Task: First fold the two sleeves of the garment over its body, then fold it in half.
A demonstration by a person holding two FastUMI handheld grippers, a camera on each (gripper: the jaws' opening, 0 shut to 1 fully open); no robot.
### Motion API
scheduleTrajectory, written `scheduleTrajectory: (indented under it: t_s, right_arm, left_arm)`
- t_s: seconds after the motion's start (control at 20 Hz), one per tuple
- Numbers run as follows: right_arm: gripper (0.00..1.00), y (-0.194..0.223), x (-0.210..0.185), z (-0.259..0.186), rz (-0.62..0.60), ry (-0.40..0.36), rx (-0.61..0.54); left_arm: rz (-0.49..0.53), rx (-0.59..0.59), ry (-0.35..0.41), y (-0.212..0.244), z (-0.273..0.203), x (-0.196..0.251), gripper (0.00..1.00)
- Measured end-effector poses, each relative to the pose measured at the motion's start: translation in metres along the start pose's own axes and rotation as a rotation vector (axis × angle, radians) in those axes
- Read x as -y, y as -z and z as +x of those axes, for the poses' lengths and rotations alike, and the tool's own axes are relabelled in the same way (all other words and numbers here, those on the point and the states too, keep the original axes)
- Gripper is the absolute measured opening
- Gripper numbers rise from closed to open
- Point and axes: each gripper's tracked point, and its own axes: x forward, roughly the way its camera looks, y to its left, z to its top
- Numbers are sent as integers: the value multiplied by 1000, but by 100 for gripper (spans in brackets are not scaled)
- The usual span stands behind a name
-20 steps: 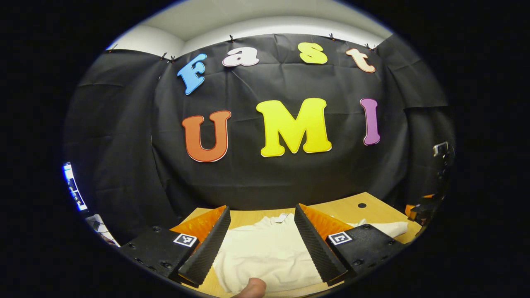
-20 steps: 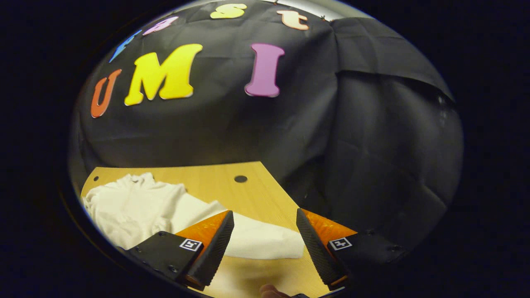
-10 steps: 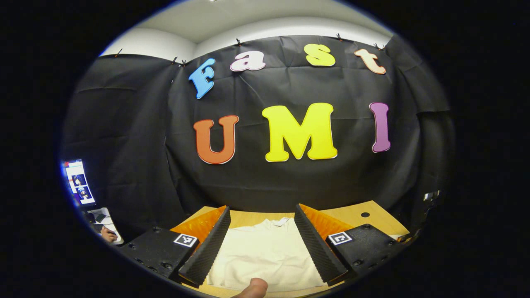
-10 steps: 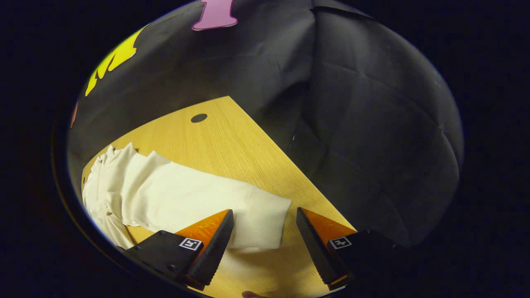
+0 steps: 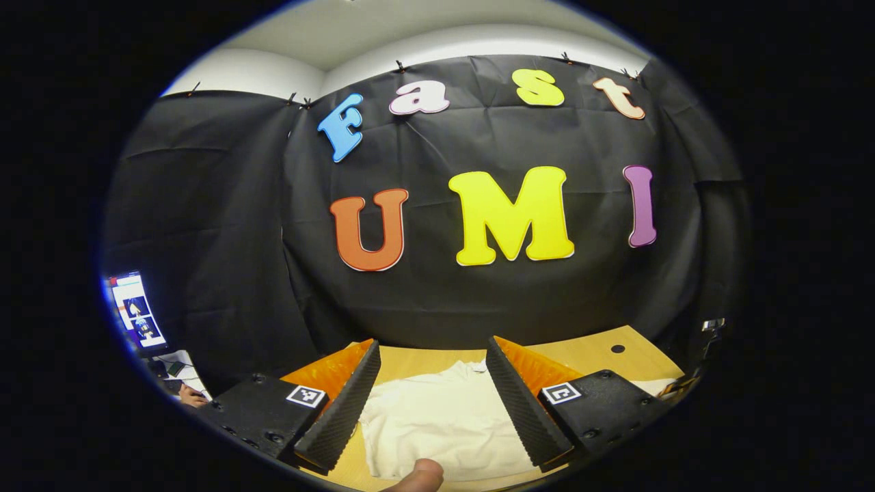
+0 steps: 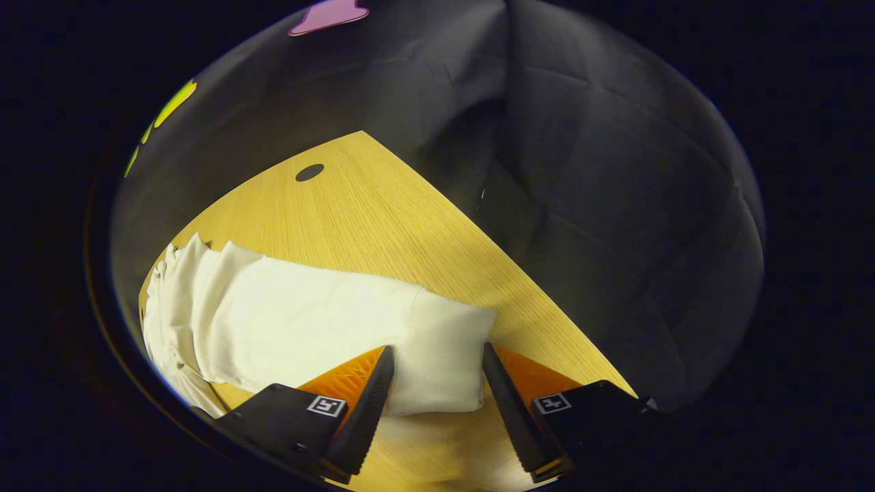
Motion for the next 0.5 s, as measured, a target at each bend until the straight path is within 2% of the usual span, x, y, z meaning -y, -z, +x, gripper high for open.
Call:
scheduleTrajectory:
  t_s: [0.05,0.2,0.25,0.4,0.5]
  right_arm:
    - [82,0,-2,-1,6,-3,-4]
    - [56,3,-4,-4,32,13,-38]
    - [53,4,-9,-3,33,9,-46]
    - [15,6,-10,-5,14,39,-49]
    - [15,5,-9,-10,-15,50,-44]
  left_arm:
    - [10,-5,-1,3,0,-7,99]
    - [31,-36,-16,15,4,-29,99]
    - [33,-43,-22,18,5,-35,99]
    - [36,-62,-38,24,10,-50,99]
    - [36,-59,-36,26,10,-53,99]
